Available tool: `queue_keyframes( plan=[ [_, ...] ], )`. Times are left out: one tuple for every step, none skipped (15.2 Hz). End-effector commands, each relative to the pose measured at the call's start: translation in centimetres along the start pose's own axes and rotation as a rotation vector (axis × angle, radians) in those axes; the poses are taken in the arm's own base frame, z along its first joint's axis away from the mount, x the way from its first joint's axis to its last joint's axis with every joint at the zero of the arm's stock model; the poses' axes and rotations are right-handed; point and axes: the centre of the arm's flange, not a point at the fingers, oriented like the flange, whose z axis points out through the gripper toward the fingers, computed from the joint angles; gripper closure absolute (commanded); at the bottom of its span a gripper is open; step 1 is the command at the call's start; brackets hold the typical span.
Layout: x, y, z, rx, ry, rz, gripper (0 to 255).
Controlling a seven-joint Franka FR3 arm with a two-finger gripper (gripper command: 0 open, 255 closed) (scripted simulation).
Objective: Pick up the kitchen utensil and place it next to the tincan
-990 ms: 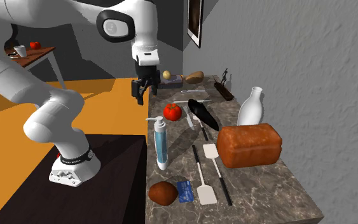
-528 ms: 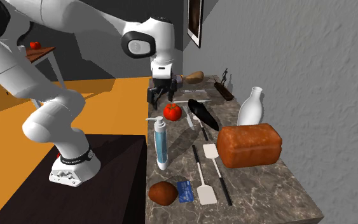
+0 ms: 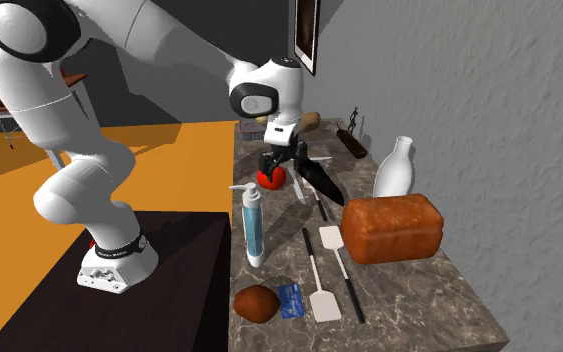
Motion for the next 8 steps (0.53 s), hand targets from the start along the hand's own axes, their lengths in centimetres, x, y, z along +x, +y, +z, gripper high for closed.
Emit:
queue_keyframes(
  plan=[
    [0.8, -1.5, 1.5, 0.016, -0.007, 0.082, 0],
    [1.2, -2.4, 2.3, 0.023, -0.01, 0.119, 0],
    [1.7, -3.3, 3.0, 0.03, -0.014, 0.157, 0],
    [2.1, -4.1, 3.8, 0.038, -0.017, 0.195, 0],
    [2.6, -5.0, 4.6, 0.045, -0.02, 0.232, 0],
    [3.2, -5.8, 5.4, 0.052, -0.024, 0.27, 0],
    [3.7, -6.6, 6.1, 0.059, -0.027, 0.308, 0],
    [4.3, -7.4, 6.9, 0.066, -0.03, 0.345, 0]
  ],
)
